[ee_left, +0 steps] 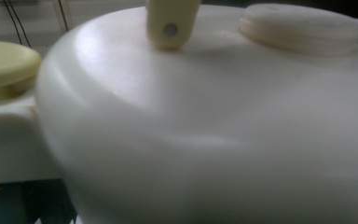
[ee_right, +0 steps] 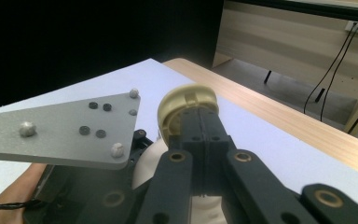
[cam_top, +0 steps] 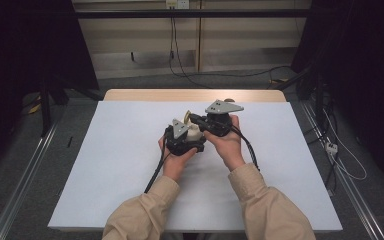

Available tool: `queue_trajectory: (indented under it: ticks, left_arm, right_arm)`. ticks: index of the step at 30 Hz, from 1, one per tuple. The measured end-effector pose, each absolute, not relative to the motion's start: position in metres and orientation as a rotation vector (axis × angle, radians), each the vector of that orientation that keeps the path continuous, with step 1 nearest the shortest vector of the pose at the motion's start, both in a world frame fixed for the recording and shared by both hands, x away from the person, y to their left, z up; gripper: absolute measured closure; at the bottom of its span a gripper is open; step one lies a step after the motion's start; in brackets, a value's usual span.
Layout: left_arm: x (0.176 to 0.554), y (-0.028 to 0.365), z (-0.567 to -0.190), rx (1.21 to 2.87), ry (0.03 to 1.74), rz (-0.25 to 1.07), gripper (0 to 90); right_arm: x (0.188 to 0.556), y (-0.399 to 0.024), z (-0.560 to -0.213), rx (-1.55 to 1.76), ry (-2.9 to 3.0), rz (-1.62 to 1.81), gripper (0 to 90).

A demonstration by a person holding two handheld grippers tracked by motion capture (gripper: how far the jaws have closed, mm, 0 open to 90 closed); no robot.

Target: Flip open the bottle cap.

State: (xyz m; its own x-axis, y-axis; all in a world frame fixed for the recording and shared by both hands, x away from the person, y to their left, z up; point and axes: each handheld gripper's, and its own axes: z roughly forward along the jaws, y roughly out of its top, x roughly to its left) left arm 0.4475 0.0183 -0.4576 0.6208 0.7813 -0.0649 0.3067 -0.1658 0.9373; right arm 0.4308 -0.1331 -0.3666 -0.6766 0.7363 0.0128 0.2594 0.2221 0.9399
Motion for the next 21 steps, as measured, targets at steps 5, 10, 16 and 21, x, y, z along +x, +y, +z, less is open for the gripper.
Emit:
queue_trajectory:
  ticks: [5,10,16,21]
  left_arm:
    - [0.4475,0.0183,-0.4576,1.744,0.891,0.538,5.1]
    - [0.4476,0.0184,-0.4575,1.745,0.890,0.538,5.1]
    - [0.4476,0.0184,-0.4575,1.746,0.889,0.538,5.1]
    - [0.4474,0.0182,-0.4576,1.744,0.892,0.538,5.1]
  right_arm:
    - [0.4320,-0.1327,-0.3672,0.916,2.063,1.456,90.0]
    - [0.4326,-0.1325,-0.3658,0.915,2.060,1.462,90.0]
    - [0.4337,-0.1315,-0.3655,0.912,2.060,1.459,90.0]
    - [0.4341,-0.1316,-0.3657,0.913,2.062,1.455,90.0]
